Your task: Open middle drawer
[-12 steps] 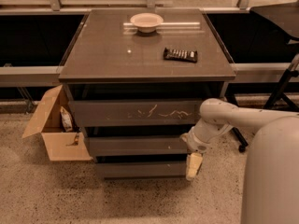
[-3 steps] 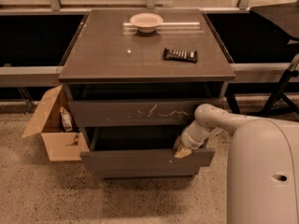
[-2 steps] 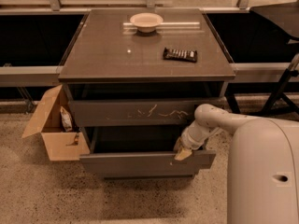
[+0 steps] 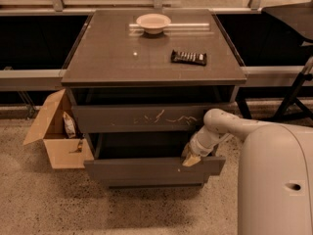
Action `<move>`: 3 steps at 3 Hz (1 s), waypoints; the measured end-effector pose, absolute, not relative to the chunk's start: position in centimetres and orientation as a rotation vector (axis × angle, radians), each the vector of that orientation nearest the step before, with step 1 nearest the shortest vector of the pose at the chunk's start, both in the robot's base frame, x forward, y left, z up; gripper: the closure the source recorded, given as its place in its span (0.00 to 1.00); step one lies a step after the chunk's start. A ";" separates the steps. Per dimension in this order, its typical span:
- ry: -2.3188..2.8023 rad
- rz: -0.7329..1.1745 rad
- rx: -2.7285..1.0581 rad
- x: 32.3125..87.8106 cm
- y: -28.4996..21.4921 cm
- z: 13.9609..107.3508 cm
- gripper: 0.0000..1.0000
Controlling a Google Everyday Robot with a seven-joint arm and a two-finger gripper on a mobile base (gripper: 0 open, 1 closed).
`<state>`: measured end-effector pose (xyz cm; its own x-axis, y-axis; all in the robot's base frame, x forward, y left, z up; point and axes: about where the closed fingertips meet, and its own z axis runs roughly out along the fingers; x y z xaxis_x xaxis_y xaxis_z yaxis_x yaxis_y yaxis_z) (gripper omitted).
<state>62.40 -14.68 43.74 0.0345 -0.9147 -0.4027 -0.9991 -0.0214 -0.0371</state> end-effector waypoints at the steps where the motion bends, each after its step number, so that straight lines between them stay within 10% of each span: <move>1: 1.951 0.385 -2.009 62.4 -14.7 43.7 0.28; 3: 1.923 0.436 -2.050 60.8 -14.0 43.5 0.00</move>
Offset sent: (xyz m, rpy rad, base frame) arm 0.0000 0.0000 0.0000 0.0000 0.0000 0.0000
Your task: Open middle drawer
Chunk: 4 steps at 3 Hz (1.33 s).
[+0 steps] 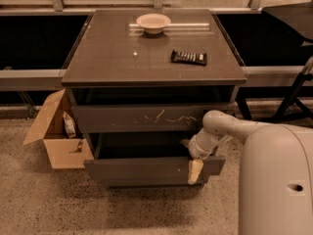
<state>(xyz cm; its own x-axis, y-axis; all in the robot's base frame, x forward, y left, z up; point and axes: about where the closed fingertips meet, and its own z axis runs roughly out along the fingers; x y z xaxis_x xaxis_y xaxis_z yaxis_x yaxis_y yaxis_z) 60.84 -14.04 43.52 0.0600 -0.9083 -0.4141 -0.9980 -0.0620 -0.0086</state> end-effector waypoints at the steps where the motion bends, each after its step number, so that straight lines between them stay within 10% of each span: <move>1: 1.886 0.517 -2.102 58.4 -13.1 43.7 0.00; 2: 1.854 0.604 -2.139 56.2 -12.3 44.2 0.00; 4: 1.804 0.746 -2.176 53.2 -11.2 44.8 0.41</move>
Offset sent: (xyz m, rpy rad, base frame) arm -0.0738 0.0246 0.0195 0.0725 0.1556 0.1533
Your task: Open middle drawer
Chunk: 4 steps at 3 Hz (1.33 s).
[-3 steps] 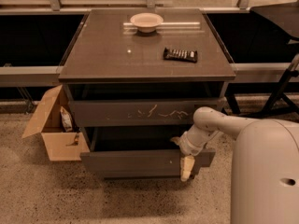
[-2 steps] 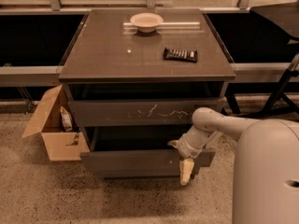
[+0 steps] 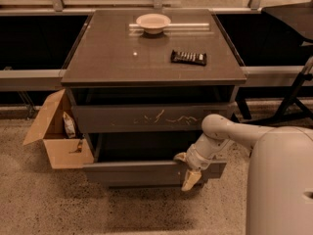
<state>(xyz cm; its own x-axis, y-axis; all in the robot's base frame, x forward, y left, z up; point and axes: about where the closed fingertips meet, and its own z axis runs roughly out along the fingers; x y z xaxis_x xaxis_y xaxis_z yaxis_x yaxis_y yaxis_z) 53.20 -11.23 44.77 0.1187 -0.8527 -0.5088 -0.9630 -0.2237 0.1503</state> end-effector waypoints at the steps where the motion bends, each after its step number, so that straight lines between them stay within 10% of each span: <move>1: 1.778 0.785 -2.190 52.1 -10.9 45.3 0.73; 2: 1.772 0.796 -2.193 51.7 -10.9 45.5 0.96; 3: 1.773 0.799 -2.192 51.4 -10.9 45.5 0.43; 4: 1.772 0.799 -2.192 51.4 -10.9 45.5 0.21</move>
Offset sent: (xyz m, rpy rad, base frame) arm -0.0192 0.0027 0.0146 0.0269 0.0247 0.0360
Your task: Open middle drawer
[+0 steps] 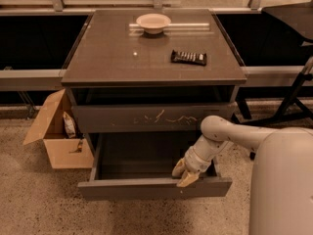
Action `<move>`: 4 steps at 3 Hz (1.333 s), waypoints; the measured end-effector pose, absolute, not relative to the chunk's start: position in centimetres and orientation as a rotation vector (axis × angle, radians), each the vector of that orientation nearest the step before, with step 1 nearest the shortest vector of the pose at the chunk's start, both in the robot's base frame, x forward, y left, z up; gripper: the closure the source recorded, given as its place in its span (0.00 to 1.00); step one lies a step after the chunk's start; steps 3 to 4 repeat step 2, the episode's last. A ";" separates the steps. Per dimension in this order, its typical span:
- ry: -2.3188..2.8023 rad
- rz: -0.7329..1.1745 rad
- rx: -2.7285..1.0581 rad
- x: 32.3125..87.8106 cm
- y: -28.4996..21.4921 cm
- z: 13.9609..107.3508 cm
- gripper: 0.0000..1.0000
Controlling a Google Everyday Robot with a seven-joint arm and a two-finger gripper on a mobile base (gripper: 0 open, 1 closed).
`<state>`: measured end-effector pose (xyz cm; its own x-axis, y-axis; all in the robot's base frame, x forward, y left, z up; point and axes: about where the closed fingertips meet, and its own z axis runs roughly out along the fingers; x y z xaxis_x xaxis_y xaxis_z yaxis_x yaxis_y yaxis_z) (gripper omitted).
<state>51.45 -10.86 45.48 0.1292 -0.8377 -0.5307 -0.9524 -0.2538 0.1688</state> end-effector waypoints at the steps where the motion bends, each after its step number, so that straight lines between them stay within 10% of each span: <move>1: 1.754 0.800 -2.190 51.4 -11.1 45.8 0.01; 4: 1.731 0.756 -2.164 51.7 -12.5 47.8 0.00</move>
Offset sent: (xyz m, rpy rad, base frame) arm 0.0129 -0.0522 0.0682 0.0576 -0.1514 -0.0482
